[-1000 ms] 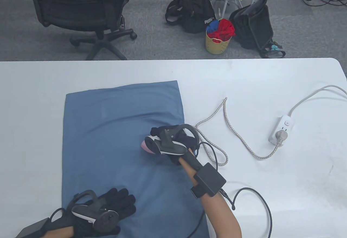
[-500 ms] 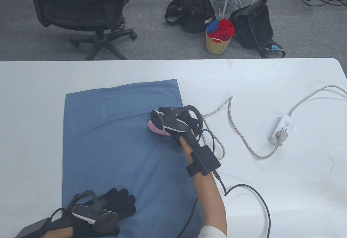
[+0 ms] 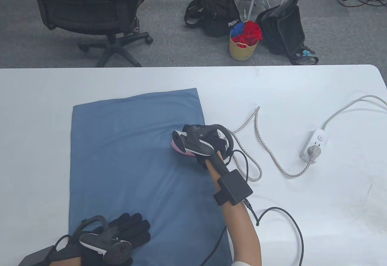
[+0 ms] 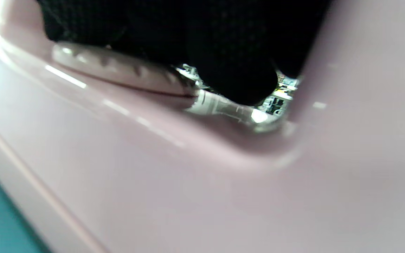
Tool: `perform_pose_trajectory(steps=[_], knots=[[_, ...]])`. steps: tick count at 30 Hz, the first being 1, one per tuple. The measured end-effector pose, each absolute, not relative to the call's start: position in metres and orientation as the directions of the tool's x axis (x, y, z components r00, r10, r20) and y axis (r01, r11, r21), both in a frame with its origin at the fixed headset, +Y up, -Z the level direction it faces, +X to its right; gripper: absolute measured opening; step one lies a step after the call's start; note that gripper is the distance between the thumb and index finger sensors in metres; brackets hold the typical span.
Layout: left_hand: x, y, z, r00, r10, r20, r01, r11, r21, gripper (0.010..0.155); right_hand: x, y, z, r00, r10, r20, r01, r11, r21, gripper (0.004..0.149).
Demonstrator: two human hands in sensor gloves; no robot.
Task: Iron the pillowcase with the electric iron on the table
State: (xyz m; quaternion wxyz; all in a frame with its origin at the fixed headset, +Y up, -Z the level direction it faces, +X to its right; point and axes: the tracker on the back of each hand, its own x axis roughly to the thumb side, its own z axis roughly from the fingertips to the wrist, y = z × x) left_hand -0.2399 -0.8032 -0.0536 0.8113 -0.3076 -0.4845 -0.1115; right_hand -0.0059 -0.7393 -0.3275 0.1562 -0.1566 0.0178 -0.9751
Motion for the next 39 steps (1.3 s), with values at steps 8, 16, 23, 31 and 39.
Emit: perform_pose_trajectory(steps=[8, 16, 23, 31, 39], knots=[[-0.24, -0.803, -0.05, 0.492, 0.115, 0.863, 0.489, 0.784, -0.383, 0.081, -0.006, -0.734, -0.334, -0.904, -0.322, 0.282, 0.315, -0.946, -0.071, 0.037], [-0.234, -0.792, -0.043, 0.435, 0.07, 0.898, 0.525, 0.79, -0.316, 0.082, -0.007, -0.706, -0.295, -0.852, -0.355, 0.386, 0.319, -0.935, -0.156, 0.038], [-0.218, -0.787, -0.077, 0.587, 0.178, 0.79, 0.372, 0.808, -0.458, 0.082, -0.03, -0.736, -0.298, -0.826, -0.357, 0.437, 0.346, -0.932, -0.106, 0.038], [-0.162, -0.797, -0.066, 0.445, 0.069, 0.893, 0.47, 0.831, -0.299, 0.08, -0.041, -0.74, -0.316, -0.83, -0.432, 0.352, 0.405, -0.902, -0.151, 0.037], [-0.146, -0.805, -0.06, 0.383, 0.138, 0.914, 0.517, 0.788, -0.335, 0.07, -0.045, -0.74, -0.338, -0.871, -0.407, 0.276, 0.391, -0.913, -0.113, 0.036]])
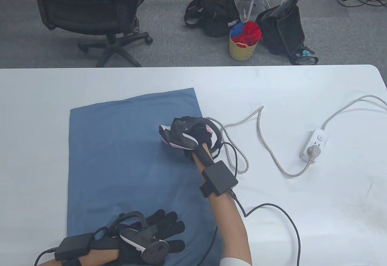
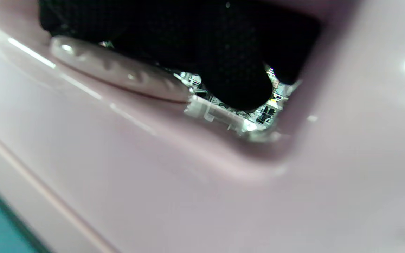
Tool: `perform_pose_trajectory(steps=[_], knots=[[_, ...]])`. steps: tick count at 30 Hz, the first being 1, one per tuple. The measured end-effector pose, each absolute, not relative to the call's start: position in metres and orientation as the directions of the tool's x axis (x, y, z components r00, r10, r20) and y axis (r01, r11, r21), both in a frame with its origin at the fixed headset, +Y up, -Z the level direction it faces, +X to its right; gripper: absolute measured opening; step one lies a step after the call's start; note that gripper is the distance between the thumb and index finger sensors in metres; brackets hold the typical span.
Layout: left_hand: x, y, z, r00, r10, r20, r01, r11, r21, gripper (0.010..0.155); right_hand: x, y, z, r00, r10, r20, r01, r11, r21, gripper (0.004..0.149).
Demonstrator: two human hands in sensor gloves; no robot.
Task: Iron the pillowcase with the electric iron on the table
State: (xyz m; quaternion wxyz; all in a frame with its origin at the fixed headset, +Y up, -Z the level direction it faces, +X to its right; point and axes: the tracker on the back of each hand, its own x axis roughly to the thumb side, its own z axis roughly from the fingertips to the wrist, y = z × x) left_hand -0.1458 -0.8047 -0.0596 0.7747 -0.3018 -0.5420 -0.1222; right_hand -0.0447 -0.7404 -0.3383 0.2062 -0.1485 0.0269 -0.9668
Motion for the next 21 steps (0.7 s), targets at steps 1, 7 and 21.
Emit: perform_pose_trajectory(steps=[1, 7, 21], knots=[[-0.145, -0.805, -0.058, 0.371, 0.14, 0.918, 0.521, 0.787, -0.331, 0.07, -0.045, -0.74, -0.34, -0.878, -0.393, 0.275, 0.38, -0.92, -0.099, 0.036], [-0.144, -0.804, -0.056, 0.359, 0.156, 0.92, 0.526, 0.781, -0.337, 0.068, -0.042, -0.735, -0.338, -0.878, -0.375, 0.297, 0.391, -0.92, -0.006, 0.035], [-0.191, -0.808, -0.066, 0.461, 0.155, 0.874, 0.466, 0.796, -0.387, 0.078, -0.03, -0.736, -0.362, -0.925, -0.288, 0.247, 0.281, -0.958, -0.064, 0.035]])
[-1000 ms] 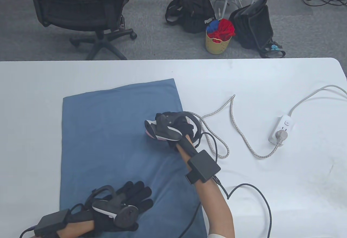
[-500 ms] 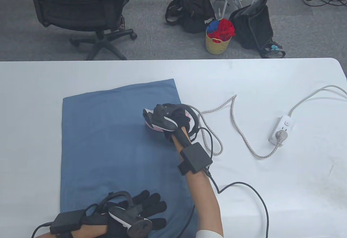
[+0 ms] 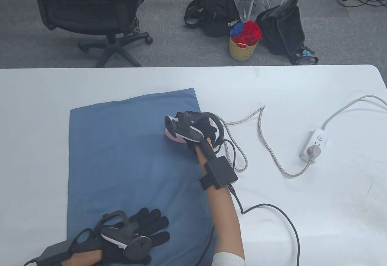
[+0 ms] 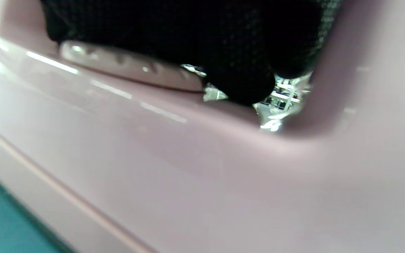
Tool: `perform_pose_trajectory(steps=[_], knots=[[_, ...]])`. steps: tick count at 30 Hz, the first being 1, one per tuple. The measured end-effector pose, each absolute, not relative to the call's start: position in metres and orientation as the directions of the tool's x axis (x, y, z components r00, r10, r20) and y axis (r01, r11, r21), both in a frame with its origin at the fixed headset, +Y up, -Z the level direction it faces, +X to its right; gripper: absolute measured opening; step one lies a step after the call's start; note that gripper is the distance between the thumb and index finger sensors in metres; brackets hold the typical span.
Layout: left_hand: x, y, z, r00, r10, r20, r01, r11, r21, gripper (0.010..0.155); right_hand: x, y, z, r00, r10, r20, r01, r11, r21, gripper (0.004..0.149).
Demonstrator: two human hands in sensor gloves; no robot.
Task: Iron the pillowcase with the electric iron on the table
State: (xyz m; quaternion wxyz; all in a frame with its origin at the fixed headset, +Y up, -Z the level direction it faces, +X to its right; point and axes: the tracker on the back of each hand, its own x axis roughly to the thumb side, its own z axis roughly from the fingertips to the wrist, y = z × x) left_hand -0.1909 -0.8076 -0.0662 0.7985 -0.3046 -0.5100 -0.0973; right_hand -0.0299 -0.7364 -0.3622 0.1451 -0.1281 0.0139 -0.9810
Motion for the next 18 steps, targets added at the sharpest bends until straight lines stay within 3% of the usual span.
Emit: perform_pose_trajectory(steps=[5, 7, 13, 18], knots=[[-0.191, -0.807, -0.066, 0.46, 0.151, 0.875, 0.467, 0.796, -0.384, 0.078, -0.028, -0.736, -0.375, -0.947, -0.253, 0.197, 0.252, -0.967, -0.034, 0.035], [-0.191, -0.807, -0.067, 0.463, 0.156, 0.872, 0.466, 0.794, -0.389, 0.078, -0.033, -0.732, -0.37, -0.924, -0.292, 0.247, 0.297, -0.955, -0.019, 0.035], [-0.191, -0.806, -0.067, 0.466, 0.156, 0.871, 0.468, 0.792, -0.392, 0.078, -0.084, -0.705, -0.299, -0.779, -0.324, 0.537, 0.299, -0.945, -0.135, 0.036], [-0.191, -0.806, -0.067, 0.468, 0.147, 0.871, 0.47, 0.794, -0.386, 0.078, -0.118, -0.732, -0.268, -0.718, -0.293, 0.632, 0.316, -0.945, -0.08, 0.036]])
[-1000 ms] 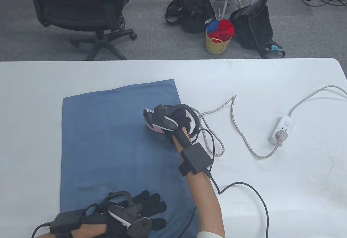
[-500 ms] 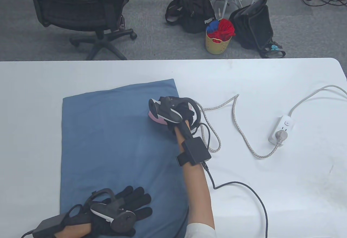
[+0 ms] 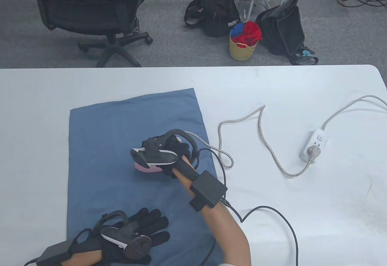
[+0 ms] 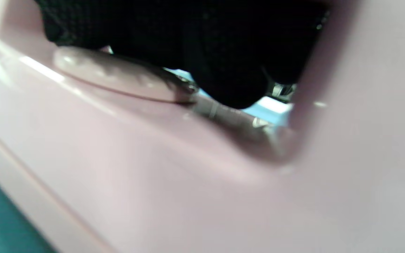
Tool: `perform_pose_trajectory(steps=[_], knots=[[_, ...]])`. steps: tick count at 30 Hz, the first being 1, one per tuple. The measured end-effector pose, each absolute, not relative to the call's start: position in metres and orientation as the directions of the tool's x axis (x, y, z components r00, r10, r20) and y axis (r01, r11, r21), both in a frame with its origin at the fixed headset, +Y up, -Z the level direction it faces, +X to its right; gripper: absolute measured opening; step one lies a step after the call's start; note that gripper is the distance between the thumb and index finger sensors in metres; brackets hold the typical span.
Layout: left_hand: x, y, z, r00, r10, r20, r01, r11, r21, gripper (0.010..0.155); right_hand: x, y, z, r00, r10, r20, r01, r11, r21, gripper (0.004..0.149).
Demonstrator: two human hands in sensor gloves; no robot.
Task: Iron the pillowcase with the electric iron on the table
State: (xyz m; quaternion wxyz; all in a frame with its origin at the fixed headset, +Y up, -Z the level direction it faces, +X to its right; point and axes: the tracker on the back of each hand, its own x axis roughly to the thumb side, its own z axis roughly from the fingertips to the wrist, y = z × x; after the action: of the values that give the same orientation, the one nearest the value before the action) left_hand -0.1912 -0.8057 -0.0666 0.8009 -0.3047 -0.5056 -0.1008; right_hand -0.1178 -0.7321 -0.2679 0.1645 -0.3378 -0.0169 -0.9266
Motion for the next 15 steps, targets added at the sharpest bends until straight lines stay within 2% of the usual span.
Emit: perform_pose_trajectory(steps=[1, 3, 11, 15], knots=[[-0.191, -0.806, -0.067, 0.468, 0.146, 0.872, 0.471, 0.793, -0.386, 0.078, -0.116, -0.729, -0.265, -0.739, -0.308, 0.6, 0.271, -0.95, -0.154, 0.035], [-0.191, -0.806, -0.067, 0.468, 0.151, 0.871, 0.471, 0.791, -0.391, 0.078, -0.114, -0.735, -0.267, -0.748, -0.313, 0.585, 0.236, -0.95, -0.207, 0.035], [-0.191, -0.806, -0.067, 0.468, 0.152, 0.871, 0.473, 0.789, -0.392, 0.078, -0.111, -0.738, -0.296, -0.783, -0.237, 0.575, 0.181, -0.971, -0.154, 0.035], [-0.191, -0.806, -0.067, 0.468, 0.154, 0.87, 0.473, 0.788, -0.393, 0.078, -0.113, -0.738, -0.316, -0.824, -0.239, 0.514, 0.192, -0.971, -0.144, 0.035]])
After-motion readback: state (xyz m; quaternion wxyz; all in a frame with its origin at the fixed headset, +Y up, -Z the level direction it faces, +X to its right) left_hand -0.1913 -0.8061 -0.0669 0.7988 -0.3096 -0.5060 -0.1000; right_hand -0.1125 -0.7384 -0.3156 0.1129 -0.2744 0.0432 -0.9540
